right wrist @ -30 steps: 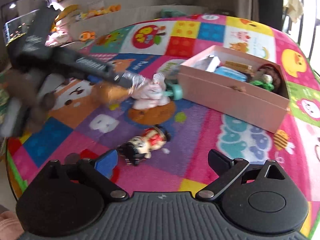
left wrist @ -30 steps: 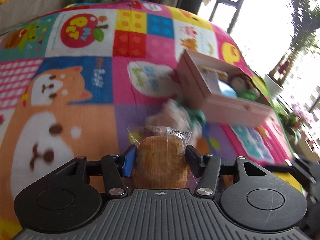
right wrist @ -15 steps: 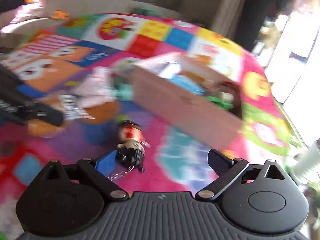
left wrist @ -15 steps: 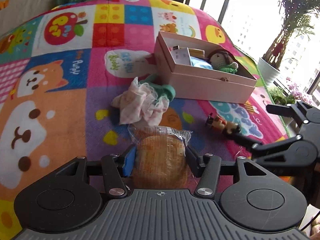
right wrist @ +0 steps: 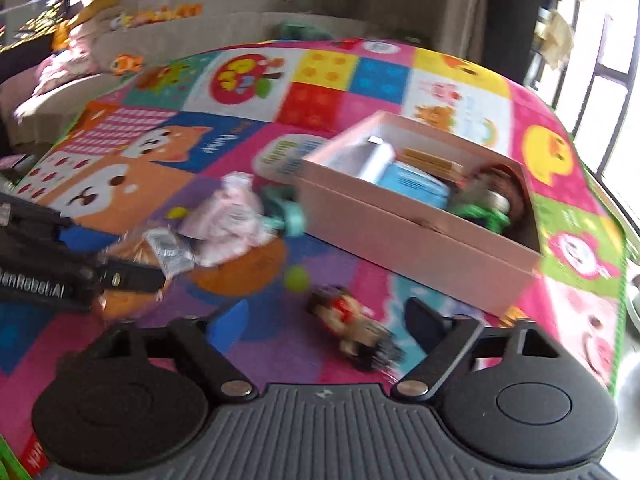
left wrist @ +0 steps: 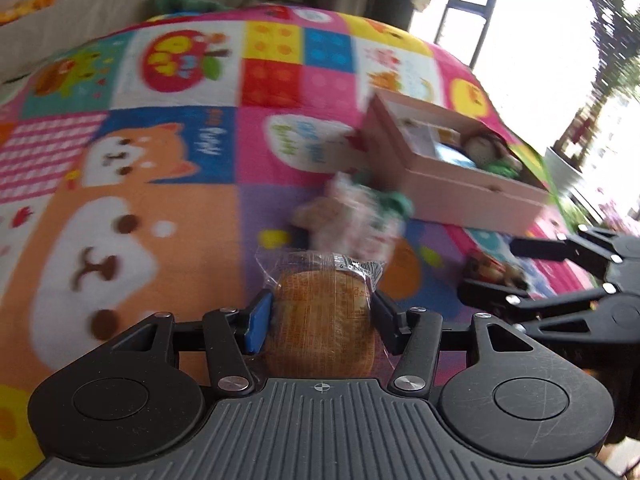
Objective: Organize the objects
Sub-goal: 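Hold the bread bun in the left gripper while the right gripper grasps the small figurine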
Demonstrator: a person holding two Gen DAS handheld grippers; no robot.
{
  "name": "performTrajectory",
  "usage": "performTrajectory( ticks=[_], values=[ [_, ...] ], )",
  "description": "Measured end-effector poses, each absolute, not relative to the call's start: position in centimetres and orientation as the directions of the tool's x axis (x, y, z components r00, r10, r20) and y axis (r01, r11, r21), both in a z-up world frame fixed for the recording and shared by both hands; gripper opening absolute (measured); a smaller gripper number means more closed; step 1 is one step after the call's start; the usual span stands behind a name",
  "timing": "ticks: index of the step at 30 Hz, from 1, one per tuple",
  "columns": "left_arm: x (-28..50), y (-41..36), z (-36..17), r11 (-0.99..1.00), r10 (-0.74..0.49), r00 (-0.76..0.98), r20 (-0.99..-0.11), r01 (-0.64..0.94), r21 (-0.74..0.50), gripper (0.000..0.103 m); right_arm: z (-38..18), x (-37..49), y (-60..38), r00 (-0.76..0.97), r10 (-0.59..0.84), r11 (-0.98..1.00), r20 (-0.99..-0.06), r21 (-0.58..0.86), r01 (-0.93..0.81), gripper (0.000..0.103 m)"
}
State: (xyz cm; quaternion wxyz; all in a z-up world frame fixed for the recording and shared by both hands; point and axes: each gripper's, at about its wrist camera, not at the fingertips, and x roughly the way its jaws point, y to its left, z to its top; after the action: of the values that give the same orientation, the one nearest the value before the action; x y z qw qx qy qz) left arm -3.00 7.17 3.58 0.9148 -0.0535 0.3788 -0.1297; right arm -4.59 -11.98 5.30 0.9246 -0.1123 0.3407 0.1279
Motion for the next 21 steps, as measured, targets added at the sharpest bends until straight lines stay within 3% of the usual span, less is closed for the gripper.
performTrajectory(
  ticks=[5, 10, 12, 13, 18, 21],
  values=[
    [-2.4, 11.9, 3.3, 0.966, -0.215, 0.711, -0.669, 0.052, -0.254, 0.059, 5.3, -3.2, -6.3, 0.758, 0.216, 0.865, -0.615, -0.239, -0.441, 0.073],
    [-2.8, 13.9, 3.3, 0.957, -0.199, 0.724, -0.661, -0.001, -0.290, 0.059, 4.5, 0.9, -2.5, 0.741, 0.232, 0.850, -0.631, -0.240, -0.470, 0.072],
    [-3.1, 14.2, 3.3, 0.955, -0.201, 0.726, -0.658, -0.005, -0.297, 0.059, 3.9, 2.9, -2.4, 0.698, 0.228, 0.869, -0.679, -0.181, -0.461, 0.046],
    [-3.3, 14.2, 3.3, 0.954, -0.200, 0.727, -0.657, -0.007, -0.298, 0.059, 3.6, 3.6, -2.6, 0.666, 0.233, 0.880, -0.709, -0.138, -0.454, 0.028],
    [-3.3, 13.7, 3.2, 0.957, -0.203, 0.726, -0.657, 0.003, -0.292, 0.059, 4.1, 0.4, -4.8, 0.588, 0.344, 0.855, -0.732, -0.015, -0.519, 0.025],
    [-2.9, 12.6, 3.2, 0.953, -0.233, 0.717, -0.657, 0.034, -0.301, 0.059, 4.2, -2.7, -6.7, 0.573, 0.345, 0.839, -0.743, -0.028, -0.543, 0.024]
  ],
)
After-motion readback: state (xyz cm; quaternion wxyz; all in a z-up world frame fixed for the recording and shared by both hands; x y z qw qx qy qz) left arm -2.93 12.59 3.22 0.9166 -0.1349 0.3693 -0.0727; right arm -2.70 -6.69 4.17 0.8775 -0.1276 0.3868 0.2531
